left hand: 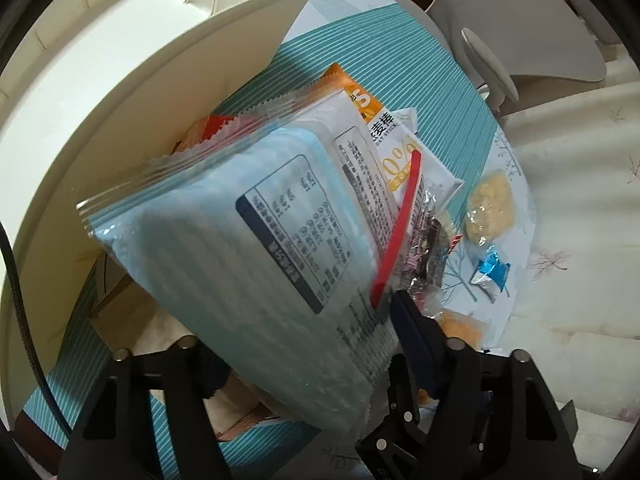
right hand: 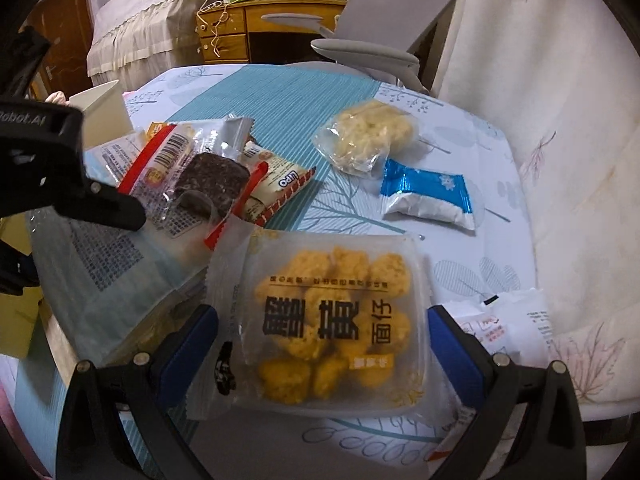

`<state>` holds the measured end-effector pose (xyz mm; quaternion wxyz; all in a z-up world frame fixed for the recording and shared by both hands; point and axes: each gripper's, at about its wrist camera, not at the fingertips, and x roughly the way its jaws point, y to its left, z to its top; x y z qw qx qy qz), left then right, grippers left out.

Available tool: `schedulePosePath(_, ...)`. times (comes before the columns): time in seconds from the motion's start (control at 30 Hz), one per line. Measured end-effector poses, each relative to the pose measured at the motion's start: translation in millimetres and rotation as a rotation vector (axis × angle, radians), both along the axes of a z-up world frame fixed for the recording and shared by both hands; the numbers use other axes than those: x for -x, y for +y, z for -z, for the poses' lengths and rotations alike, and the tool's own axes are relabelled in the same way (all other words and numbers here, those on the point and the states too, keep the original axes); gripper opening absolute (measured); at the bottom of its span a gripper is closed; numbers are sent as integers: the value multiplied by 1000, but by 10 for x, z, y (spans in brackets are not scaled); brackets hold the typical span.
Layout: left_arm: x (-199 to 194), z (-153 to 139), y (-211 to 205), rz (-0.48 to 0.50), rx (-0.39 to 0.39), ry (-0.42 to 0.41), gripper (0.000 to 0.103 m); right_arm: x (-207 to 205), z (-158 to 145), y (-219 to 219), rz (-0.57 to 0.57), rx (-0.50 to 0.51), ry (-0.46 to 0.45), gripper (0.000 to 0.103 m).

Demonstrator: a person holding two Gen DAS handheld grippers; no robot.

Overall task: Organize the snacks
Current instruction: 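Carry bread pack into tray with right gripper while left gripper grasps blue bag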

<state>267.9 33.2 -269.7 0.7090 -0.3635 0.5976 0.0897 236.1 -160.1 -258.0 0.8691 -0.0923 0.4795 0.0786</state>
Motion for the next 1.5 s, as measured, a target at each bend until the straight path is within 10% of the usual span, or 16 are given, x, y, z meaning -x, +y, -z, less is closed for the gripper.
schedulePosePath(0.53,133,-219,66,35,58,-45,25,-1,-73,-6,58,-16,57,82)
schedulePosePath(1.0,314,-785,226,123,-16,-143,16,371,-177,-69,170,-137,178,80)
schedulePosePath(1.5,863,-1552,353,223,-77,-292,15,941,-853,-79,230,-219,59,80)
